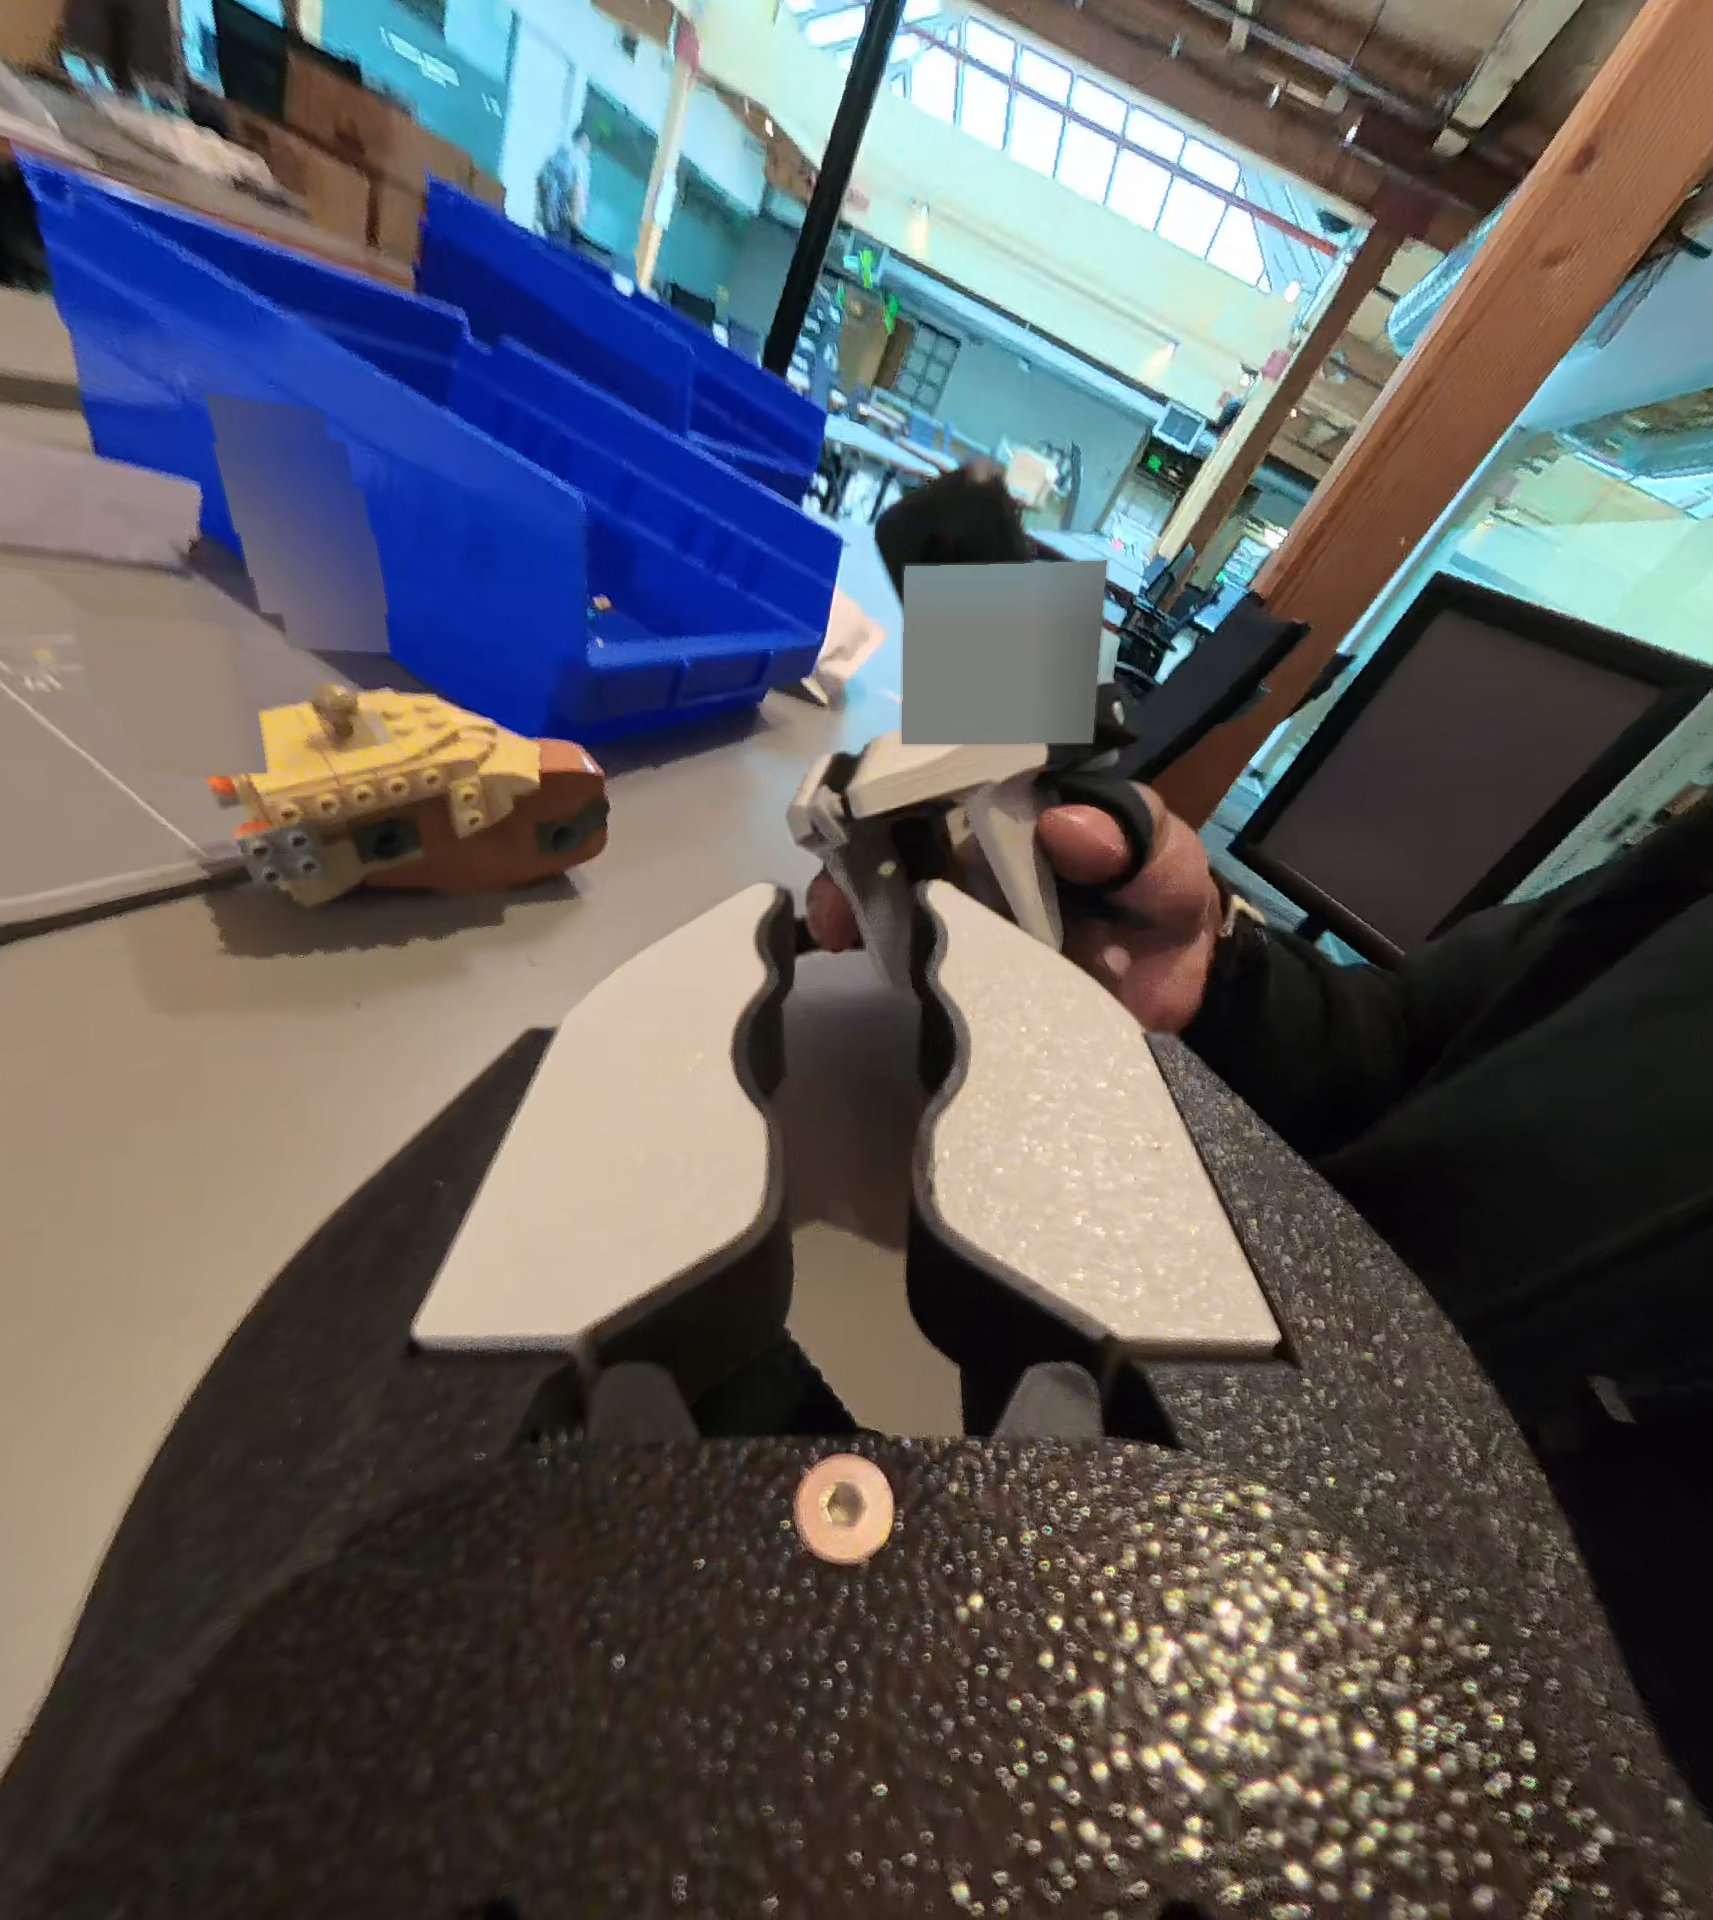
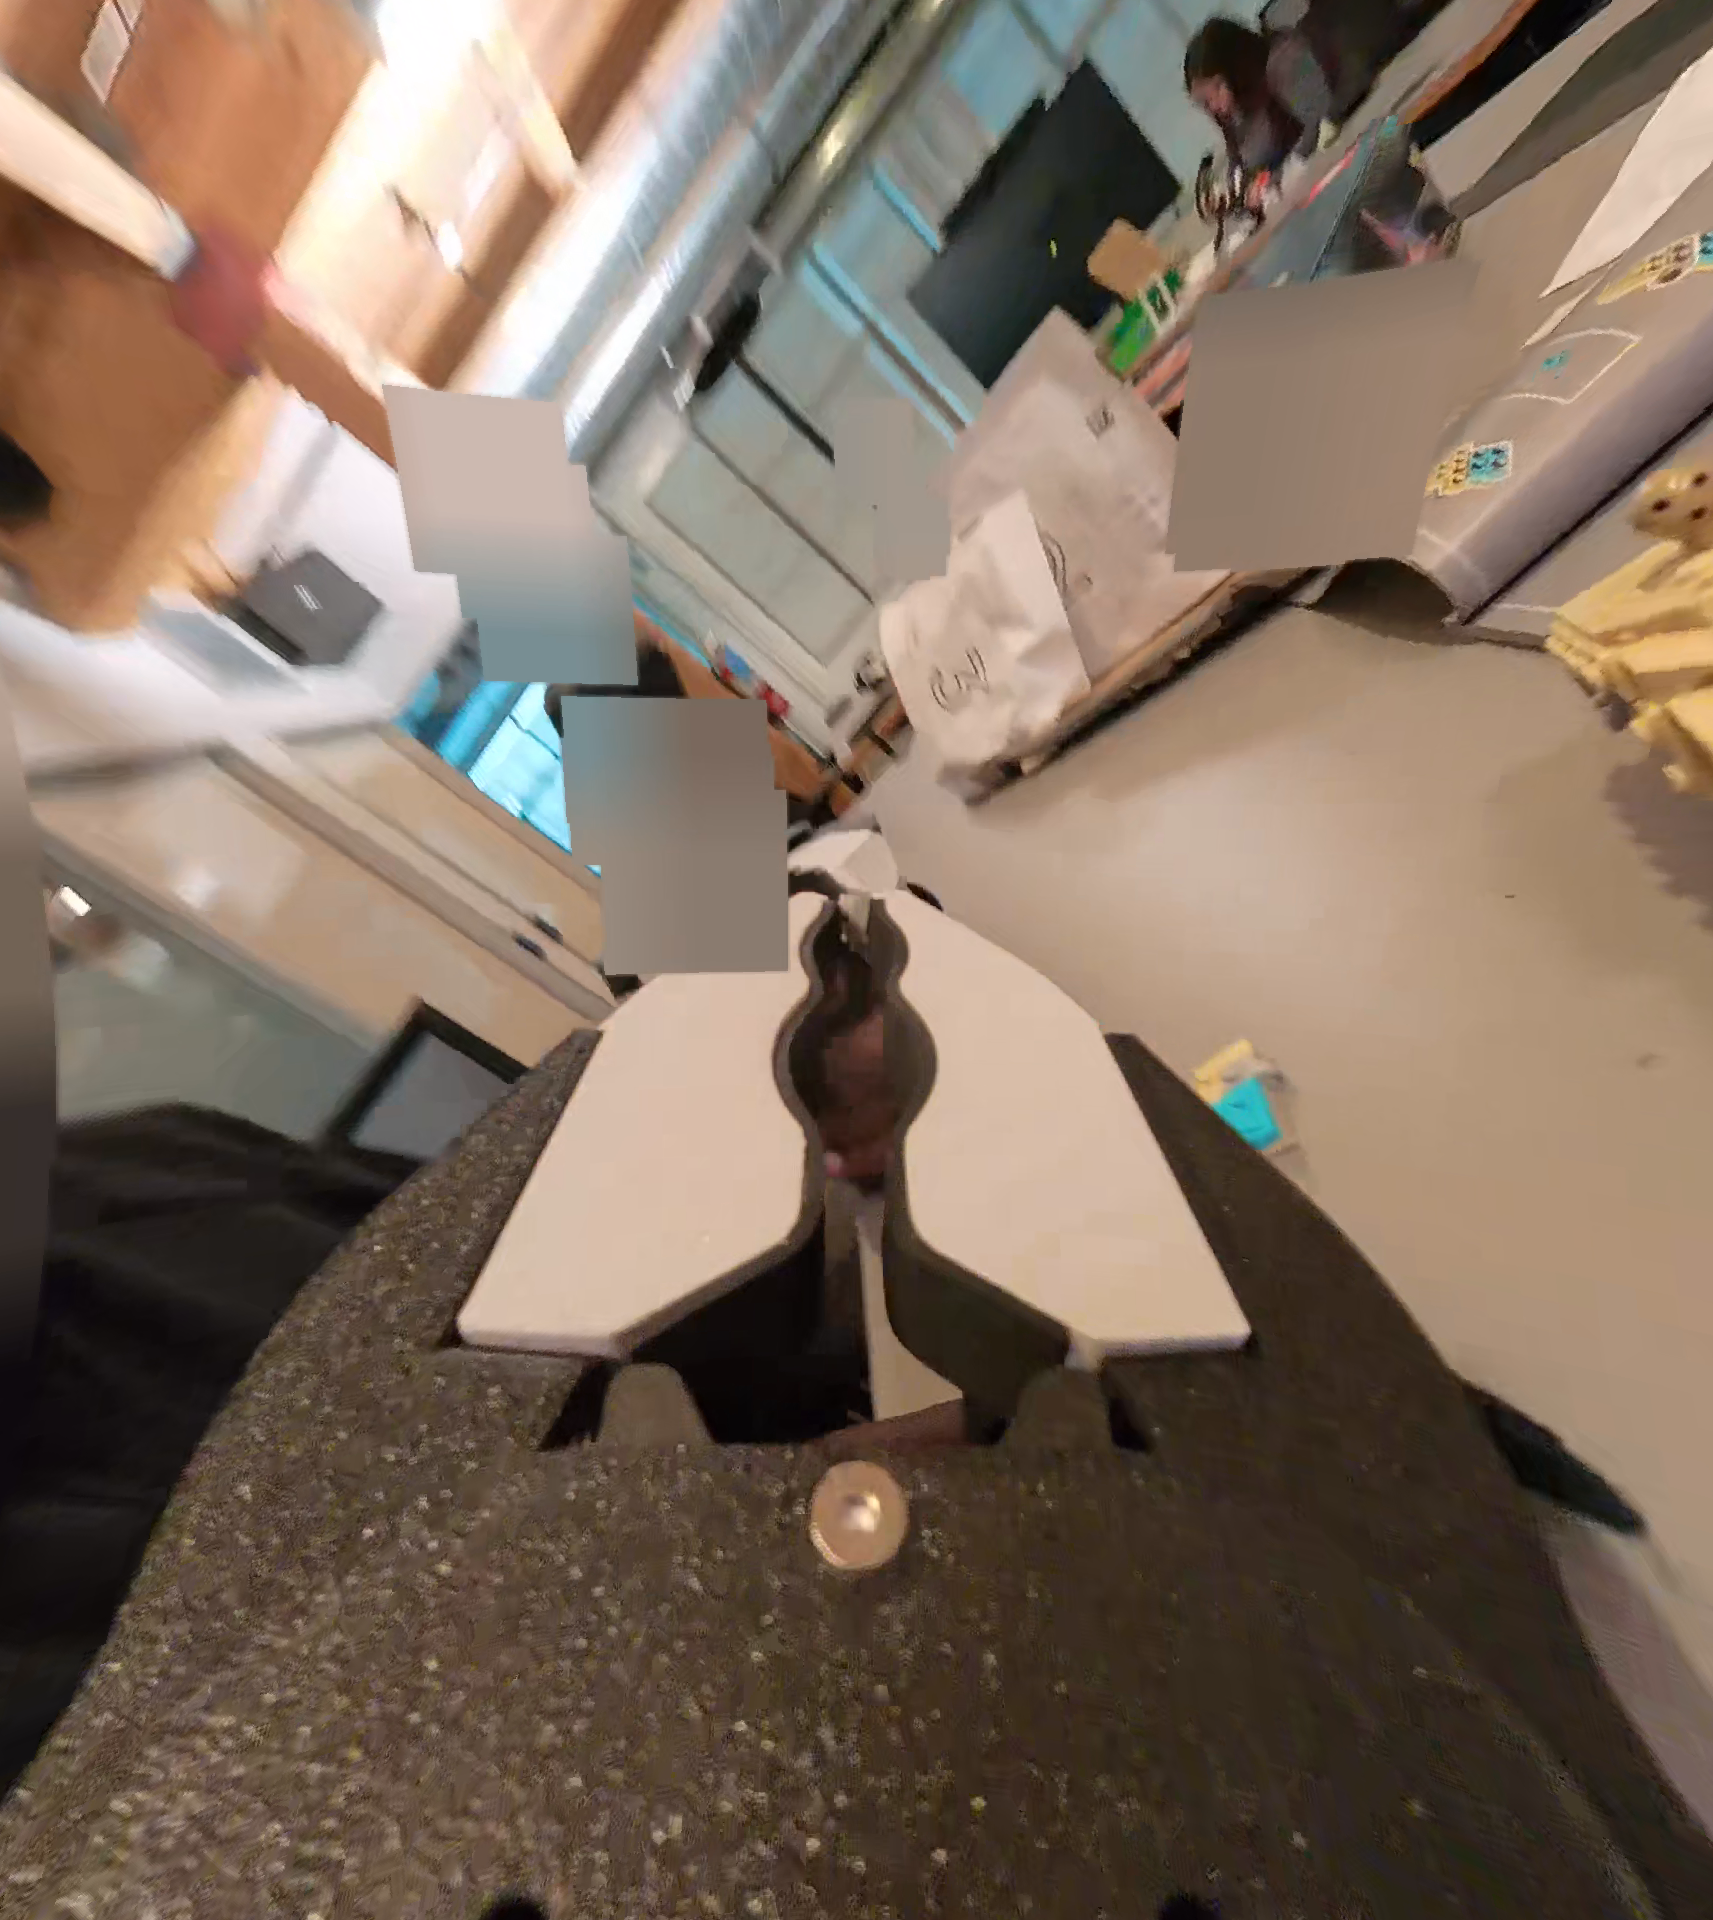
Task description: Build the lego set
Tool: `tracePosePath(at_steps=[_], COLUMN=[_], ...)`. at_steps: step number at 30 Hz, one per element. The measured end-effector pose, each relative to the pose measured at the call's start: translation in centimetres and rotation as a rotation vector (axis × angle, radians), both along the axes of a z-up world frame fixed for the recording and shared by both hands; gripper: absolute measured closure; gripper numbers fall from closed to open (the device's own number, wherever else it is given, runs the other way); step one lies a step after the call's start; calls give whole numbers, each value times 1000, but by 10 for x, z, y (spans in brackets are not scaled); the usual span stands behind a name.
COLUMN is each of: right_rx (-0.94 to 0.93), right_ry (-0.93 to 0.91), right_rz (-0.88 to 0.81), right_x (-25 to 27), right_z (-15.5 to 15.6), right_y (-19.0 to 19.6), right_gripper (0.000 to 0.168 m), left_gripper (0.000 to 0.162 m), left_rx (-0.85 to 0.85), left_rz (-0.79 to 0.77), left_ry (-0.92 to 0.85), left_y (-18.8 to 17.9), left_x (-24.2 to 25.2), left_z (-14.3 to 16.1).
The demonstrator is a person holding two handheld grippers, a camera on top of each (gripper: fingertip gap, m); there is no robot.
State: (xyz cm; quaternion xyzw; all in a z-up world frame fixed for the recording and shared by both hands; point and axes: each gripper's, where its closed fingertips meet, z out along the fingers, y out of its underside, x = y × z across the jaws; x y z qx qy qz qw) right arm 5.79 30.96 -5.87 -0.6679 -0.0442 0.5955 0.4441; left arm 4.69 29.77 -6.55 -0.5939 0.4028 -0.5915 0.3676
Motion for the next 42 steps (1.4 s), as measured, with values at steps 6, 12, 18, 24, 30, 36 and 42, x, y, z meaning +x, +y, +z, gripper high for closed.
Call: tracePosePath(at_steps=[6, 12, 18, 24, 30, 36, 42], right_rx=[-143, -228, -254, -241, -198, -86, 93], right_ry=[265, 343, 360, 358, 248, -194, -908], right_rz=[-115, -193, -208, -221, -195, -174, -33], right_x=[4, 3, -4, -3, -3, 9, 24], right_z=[-1, -10, -10, -11, -12, -26, -69], right_y=[8, 10, 7, 6, 4, 6, 15], right_gripper=[163, 163, 163, 163, 157, 149, 148], left_gripper=[144, 146, 148, 153, 155, 155, 155], left_rx=[180, 378, 500, 507, 457, 373, 309], left_rz=[218, 376, 462, 464, 400, 351, 305], left_ry=[36, 173, 251, 254, 261, 333, 457], left_y=[9, 13, 17, 16, 14, 18, 23], left_x=[2, 12, 16, 16, 13, -5, -24], left_z=[2, -7, -12, -12, -16, -29, -49])
